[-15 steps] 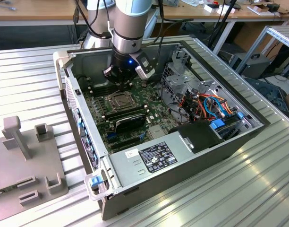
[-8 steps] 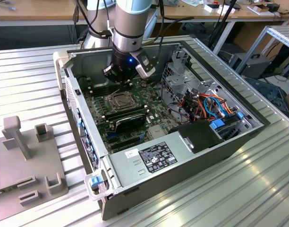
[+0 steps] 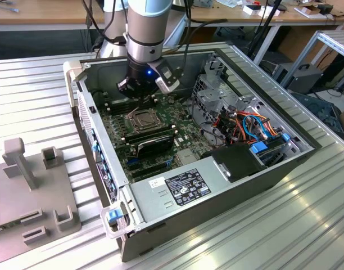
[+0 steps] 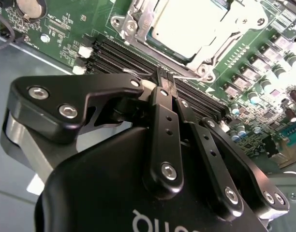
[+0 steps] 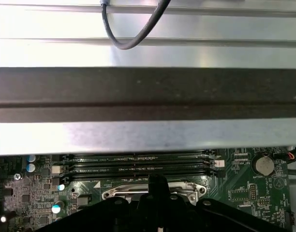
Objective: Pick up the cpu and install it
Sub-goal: 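Install the first cpu locking lever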
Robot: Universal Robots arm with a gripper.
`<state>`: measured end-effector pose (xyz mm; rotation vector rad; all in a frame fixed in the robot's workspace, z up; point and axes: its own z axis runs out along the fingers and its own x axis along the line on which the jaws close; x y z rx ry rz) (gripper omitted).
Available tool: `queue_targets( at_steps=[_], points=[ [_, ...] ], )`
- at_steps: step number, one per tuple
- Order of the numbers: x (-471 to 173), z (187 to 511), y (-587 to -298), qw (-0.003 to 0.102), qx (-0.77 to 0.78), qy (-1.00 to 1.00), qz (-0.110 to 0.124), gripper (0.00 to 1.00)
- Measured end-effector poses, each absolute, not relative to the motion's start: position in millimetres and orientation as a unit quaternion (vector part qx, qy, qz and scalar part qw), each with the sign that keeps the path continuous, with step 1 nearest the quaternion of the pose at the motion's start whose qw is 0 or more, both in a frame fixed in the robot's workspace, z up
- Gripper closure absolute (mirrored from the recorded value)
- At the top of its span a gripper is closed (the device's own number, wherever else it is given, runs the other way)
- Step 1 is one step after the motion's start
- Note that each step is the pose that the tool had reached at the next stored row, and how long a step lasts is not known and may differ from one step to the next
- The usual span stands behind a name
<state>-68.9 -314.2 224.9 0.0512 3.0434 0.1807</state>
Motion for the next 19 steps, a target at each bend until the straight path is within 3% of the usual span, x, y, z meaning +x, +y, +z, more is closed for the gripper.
queue_targets(
  at_steps=[8, 19],
  points=[
    [-80.1, 232.1, -314.2, 0.064, 0.016, 0.996, 0.06, 0.89],
    [-80.7, 233.3, -311.1, 0.065, 0.016, 0.996, 0.06, 0.89]
  ],
)
